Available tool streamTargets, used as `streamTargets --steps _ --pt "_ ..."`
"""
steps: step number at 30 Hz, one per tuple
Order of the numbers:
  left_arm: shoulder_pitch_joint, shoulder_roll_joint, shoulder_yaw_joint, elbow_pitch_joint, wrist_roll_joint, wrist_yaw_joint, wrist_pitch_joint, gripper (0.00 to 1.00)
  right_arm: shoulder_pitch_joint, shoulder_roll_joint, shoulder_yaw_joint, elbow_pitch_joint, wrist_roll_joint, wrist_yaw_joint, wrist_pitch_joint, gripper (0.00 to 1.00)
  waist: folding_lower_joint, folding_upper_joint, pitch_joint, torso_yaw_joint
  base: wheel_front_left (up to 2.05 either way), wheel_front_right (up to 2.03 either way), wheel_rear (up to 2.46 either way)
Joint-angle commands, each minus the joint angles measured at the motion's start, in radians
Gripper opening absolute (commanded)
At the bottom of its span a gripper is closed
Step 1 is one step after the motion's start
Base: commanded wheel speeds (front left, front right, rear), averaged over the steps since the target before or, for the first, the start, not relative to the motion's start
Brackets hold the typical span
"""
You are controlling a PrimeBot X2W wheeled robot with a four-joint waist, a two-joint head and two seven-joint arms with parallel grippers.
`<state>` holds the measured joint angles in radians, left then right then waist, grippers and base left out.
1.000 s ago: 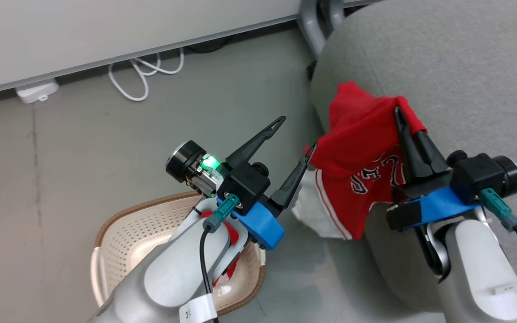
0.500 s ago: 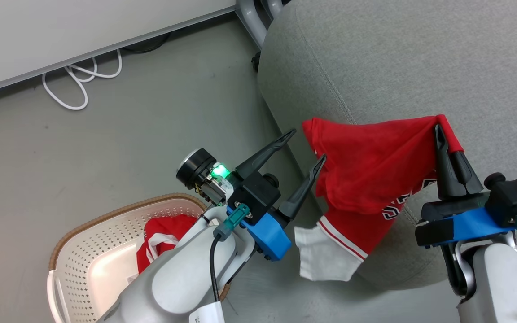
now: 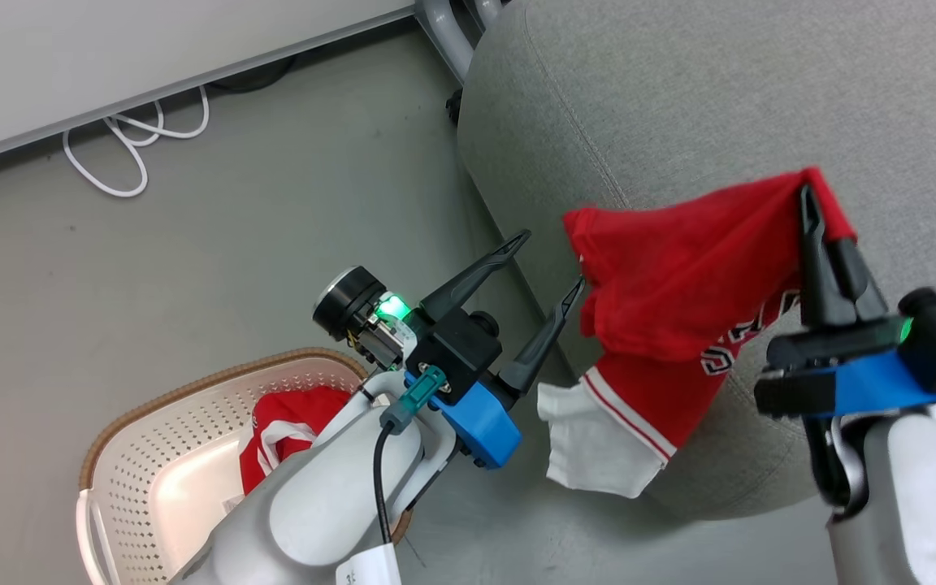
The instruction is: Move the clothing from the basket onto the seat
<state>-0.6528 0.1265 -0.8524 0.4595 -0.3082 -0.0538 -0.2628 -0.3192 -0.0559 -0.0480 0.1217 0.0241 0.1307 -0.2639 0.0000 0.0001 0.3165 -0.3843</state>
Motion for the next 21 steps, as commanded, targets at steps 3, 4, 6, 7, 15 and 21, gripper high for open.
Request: streamTargets --steps 3,4,6,7,15,21 --pt "-0.020 0.015 0.003 -0.005 0.006 0.005 -0.003 1.00 -0.101 -0.005 -0.002 -0.024 0.013 0.000 -0.001 0.00 0.0000 -0.0001 0.037 0.004 0.00 0.00 0.00" --pt "-0.025 0.016 0.001 -0.007 0.009 0.005 -0.002 1.00 -0.129 -0.009 -0.007 -0.030 0.013 0.000 -0.001 0.00 0.0000 -0.0001 0.048 0.006 0.00 0.00 0.00" --pt "-0.037 0.019 0.000 -0.012 0.011 0.006 0.000 1.00 -0.191 -0.021 -0.025 -0.032 0.023 0.000 -0.001 0.00 0.0000 -0.0001 0.071 0.012 0.00 0.00 0.00" --pt "-0.037 0.019 0.000 -0.012 0.011 0.006 0.000 1.00 -0.191 -0.021 -0.025 -0.032 0.023 0.000 -0.001 0.00 0.0000 -0.0001 0.071 0.012 0.00 0.00 0.00" --pt "-0.113 0.046 0.001 -0.059 0.040 0.008 0.022 1.00 -0.490 -0.137 -0.156 -0.081 0.040 0.000 -0.001 0.00 0.0000 -0.0001 0.230 0.044 0.00 0.00 0.00" --pt "-0.162 0.058 -0.001 -0.092 0.058 0.008 0.033 1.00 -0.677 -0.293 -0.318 -0.083 0.050 0.000 -0.001 0.00 0.0000 -0.0001 0.331 0.083 0.00 0.00 0.00"
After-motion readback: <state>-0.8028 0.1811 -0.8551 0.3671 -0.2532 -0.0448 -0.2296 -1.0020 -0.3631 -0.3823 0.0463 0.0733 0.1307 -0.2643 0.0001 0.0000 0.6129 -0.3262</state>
